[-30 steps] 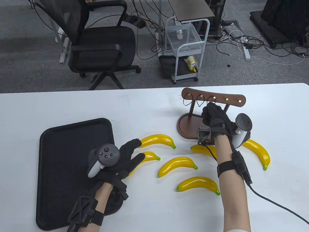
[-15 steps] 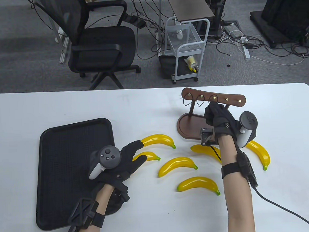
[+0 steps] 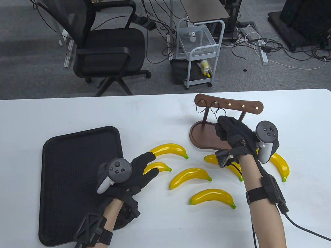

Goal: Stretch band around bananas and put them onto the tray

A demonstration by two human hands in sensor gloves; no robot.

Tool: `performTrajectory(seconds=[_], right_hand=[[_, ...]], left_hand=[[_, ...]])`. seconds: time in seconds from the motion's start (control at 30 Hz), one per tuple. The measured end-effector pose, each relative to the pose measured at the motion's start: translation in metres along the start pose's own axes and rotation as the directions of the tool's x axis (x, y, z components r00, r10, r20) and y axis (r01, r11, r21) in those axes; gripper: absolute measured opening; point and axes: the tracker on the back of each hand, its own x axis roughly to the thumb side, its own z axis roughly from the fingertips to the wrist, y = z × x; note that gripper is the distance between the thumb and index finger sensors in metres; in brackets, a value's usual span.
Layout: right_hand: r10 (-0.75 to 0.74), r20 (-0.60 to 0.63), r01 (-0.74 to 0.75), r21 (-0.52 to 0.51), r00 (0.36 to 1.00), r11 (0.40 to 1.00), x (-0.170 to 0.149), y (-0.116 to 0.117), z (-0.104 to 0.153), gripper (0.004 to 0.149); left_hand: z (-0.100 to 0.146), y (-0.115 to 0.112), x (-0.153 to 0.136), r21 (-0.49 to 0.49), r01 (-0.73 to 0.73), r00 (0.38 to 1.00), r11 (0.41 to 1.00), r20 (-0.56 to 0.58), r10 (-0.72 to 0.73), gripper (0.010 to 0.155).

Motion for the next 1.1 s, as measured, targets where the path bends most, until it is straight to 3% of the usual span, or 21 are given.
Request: performTrajectory(seconds=[0.5,0.83,1.1], right_hand=[[0.044,0.176,-0.088,0.253,0.984,0.963,0.001,0.041,0.048,0.035],[0.117,0.29,-0.239,0.431,0.95,0.87,0.005,0.081,0.068,0.034],[0.105,0.309,-0.264,0.535,0.945,0.803,0.003,0.105,0.079,0.034]], left_hand=[[0.001,-0.003,0.007,-0.008,0.023,0.999,1.0,0.025,-0.023,0.073],[0.002,-0.003,0.008,-0.002,0.04,0.999,0.999,0.028,-0.04,0.073],[0.003,-0.002,0.008,0.017,0.044,0.999,0.999,0.026,-0.044,0.073]])
